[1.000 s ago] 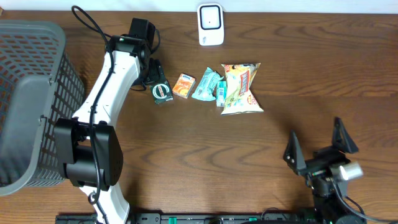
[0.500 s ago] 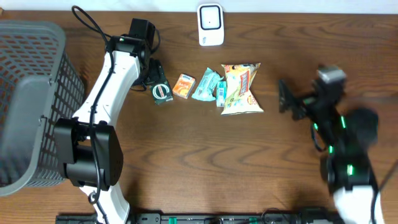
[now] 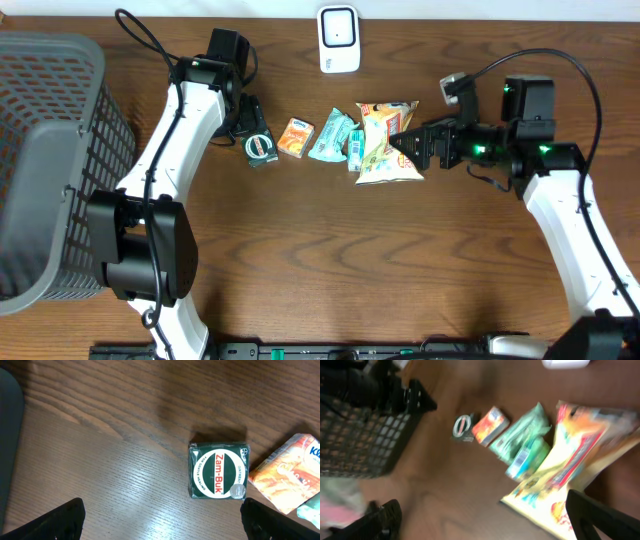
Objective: Scan the item barcode
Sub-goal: 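Reach the right gripper to the orange-and-white snack bag and grasp it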
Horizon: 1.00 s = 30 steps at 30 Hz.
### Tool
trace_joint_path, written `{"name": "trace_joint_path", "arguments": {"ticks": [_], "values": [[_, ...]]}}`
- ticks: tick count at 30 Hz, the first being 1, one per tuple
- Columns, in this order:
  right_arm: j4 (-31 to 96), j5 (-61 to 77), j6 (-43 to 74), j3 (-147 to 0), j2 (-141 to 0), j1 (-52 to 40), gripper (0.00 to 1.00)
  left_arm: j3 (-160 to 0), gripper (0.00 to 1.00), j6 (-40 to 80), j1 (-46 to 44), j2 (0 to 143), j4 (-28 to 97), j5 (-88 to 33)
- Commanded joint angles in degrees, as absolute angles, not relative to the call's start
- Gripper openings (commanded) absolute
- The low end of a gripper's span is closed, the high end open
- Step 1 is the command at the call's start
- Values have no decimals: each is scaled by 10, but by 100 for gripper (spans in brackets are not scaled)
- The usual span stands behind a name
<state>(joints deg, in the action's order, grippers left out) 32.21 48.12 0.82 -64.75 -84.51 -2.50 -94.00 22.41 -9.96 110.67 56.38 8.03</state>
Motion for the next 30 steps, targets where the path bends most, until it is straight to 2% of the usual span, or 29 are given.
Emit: {"name": "trace_joint_path", "arguments": {"ticks": [1,8,18,24,27,30], "values": [[317,470,32,-654,-863,-28,99,-943,98,219,-99,1103,565,84],[324,406,32,-654,-875,-30,99,-943,98,219,-99,1103,565,84],[310,392,32,-654,-875,-58,99,-943,98,219,-99,1103,565,84],[239,391,122,-657,-875,-71,99,-943,98,219,-99,1103,565,84],[241,388,128,-658,-875,-71,99,-943,98,219,-99,1103,565,84],[261,303,128,-658,-875,-74,99,-943,97,219,-99,1103,565,84]]}}
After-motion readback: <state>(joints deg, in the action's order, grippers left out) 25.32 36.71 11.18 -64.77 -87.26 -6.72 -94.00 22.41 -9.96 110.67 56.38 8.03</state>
